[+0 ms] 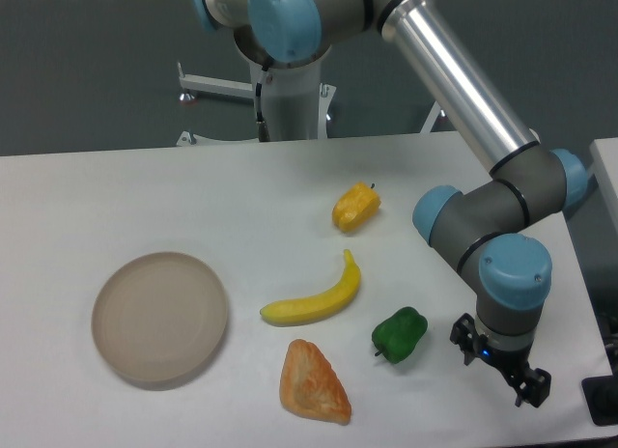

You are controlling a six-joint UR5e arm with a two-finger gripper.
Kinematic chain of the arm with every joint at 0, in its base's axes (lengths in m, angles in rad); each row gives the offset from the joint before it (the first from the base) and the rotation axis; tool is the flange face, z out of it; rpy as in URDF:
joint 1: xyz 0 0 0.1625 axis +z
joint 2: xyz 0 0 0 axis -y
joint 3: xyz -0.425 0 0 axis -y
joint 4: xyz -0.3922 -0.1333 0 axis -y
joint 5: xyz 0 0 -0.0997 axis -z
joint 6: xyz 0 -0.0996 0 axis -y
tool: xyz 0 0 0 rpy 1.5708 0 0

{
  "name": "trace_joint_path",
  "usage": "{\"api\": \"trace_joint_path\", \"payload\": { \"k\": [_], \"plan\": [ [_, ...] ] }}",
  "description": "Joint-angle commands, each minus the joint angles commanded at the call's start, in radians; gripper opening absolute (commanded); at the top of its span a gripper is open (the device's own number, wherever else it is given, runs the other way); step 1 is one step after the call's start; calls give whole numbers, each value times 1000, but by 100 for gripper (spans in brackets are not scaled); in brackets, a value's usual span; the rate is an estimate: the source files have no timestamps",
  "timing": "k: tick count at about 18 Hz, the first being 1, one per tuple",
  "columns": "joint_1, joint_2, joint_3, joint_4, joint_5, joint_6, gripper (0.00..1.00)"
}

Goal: Pick up the green pepper from the table
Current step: 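Move the gripper over the green bell pepper and lower it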

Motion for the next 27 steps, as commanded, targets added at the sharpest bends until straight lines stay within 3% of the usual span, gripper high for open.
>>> {"api": "trace_joint_path", "payload": {
  "k": [7, 13, 23, 27],
  "plan": [
    [-23, 124, -164, -5, -68, -189, 100],
    [-23, 212, -295, 0, -62, -171, 100],
    [-60, 203, -313, 18, -40, -27, 100],
    [-67, 193, -319, 17, -22, -32, 100]
  ]
}}
